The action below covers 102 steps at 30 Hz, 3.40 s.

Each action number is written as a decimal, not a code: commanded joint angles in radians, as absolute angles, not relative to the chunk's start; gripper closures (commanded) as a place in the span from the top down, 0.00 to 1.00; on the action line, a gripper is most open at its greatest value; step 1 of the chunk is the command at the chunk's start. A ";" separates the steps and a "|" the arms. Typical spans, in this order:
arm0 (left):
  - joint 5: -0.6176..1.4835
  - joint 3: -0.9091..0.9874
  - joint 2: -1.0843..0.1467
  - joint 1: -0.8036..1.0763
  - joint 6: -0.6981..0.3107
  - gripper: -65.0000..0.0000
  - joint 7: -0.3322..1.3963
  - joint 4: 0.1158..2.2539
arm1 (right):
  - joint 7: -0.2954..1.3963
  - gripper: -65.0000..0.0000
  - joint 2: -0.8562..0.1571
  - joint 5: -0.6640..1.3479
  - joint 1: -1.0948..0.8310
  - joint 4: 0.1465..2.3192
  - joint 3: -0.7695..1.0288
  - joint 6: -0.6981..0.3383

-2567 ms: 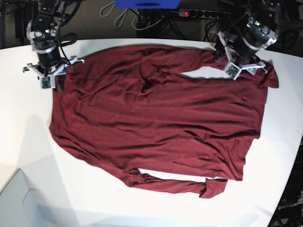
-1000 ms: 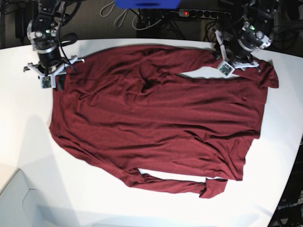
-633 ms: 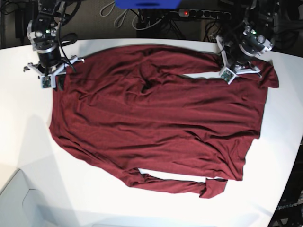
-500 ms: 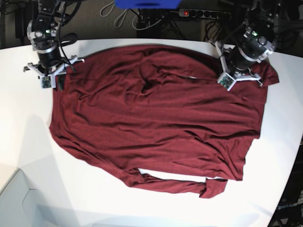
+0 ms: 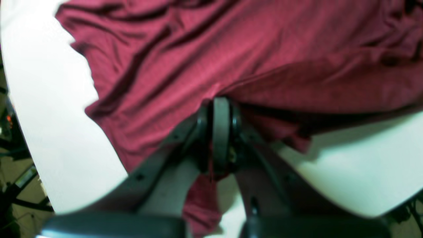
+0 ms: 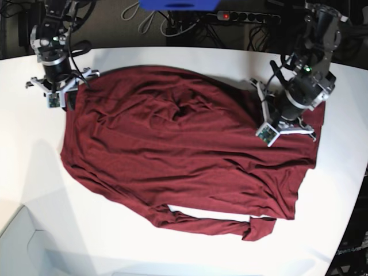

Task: Layout the t-shirt on the table in an organized manner, then fold the t-shirt properly
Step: 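Drag the grasped fabric with the left gripper inward across the shirt, then pull the fabric with the left gripper back toward the shirt's side edge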

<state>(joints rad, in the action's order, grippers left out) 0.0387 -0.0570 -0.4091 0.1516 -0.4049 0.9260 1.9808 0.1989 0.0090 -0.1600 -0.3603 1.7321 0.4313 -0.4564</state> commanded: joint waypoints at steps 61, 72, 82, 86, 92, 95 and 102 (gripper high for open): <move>0.042 -0.062 -0.022 -0.415 -0.397 0.68 0.863 1.322 | 0.176 0.18 -0.013 -0.154 -0.331 1.748 0.433 -0.458; 0.035 -0.068 -0.133 -0.165 -0.397 0.92 0.854 1.581 | 0.176 0.18 -0.013 -0.154 -0.328 1.748 0.433 -0.458; 0.033 -0.065 -0.186 -0.099 -0.397 0.82 0.854 1.560 | 0.176 0.18 -0.013 -0.154 -0.328 1.747 0.429 -0.458; 0.033 -0.067 -0.197 -0.065 -0.397 0.82 0.854 1.555 | 0.176 0.18 -0.013 -0.154 -0.328 1.747 0.432 -0.458; 0.031 -0.067 -0.217 -0.030 -0.397 0.82 0.854 1.555 | 0.176 0.18 -0.015 -0.154 -0.326 1.744 0.432 -0.458; 0.031 -0.065 -0.225 -0.018 -0.394 0.82 0.854 1.554 | 0.176 0.18 -0.015 -0.154 -0.326 1.725 0.432 -0.458; 0.031 -0.064 -0.245 -0.016 -0.392 0.81 0.854 1.554 | 0.176 0.18 -0.013 -0.154 -0.314 1.707 0.433 -0.458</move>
<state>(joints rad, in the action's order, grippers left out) 0.0303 -0.0669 -0.2382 -0.0010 -0.3962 0.8631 1.5379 0.1989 -0.0055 -0.1600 -0.3161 1.6920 0.4294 -0.4587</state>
